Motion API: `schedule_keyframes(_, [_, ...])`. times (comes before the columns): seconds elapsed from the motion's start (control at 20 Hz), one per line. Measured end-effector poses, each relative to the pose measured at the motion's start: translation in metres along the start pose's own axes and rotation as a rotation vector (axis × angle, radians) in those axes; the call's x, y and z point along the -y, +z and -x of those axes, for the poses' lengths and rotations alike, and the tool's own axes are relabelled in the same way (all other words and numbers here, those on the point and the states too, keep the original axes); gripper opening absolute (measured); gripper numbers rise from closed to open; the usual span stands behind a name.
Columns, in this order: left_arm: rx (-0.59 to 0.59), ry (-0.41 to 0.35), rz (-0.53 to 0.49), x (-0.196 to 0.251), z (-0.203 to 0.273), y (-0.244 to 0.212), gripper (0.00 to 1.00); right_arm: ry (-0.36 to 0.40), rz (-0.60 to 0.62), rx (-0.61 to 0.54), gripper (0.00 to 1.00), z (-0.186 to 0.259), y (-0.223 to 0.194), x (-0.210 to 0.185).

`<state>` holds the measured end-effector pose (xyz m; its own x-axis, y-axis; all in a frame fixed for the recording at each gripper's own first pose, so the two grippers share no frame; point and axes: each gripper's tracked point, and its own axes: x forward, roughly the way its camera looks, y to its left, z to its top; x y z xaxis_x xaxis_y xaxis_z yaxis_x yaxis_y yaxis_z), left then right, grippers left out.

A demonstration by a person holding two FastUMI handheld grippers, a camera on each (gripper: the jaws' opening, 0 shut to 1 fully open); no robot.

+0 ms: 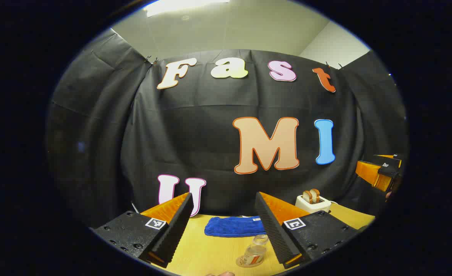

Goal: Open the teacup lid with one hand, grasp the water bottle and pour water into the teacup with the other hand; after pouring, place the water bottle on the coaster and then close the teacup lid.

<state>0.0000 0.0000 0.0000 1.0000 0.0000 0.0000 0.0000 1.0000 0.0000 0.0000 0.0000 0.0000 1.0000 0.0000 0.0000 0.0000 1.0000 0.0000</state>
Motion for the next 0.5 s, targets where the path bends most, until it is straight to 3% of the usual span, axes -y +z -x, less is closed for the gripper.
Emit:
schedule_keyframes(0.3, [0.000,-0.011,-0.034,0.000,-0.001,0.002,0.92,0.040,-0.003,-0.011,0.94,0.005,-0.007,-0.016])
schedule_keyframes(0.35, [0.003,-0.013,-0.036,0.000,-0.001,0.003,0.92,0.045,-0.004,-0.017,1.00,0.006,-0.008,-0.018])
schedule_keyframes(0.5, [0.007,-0.014,-0.040,0.001,-0.002,0.003,0.94,0.059,-0.005,-0.026,0.99,0.007,-0.011,-0.023])
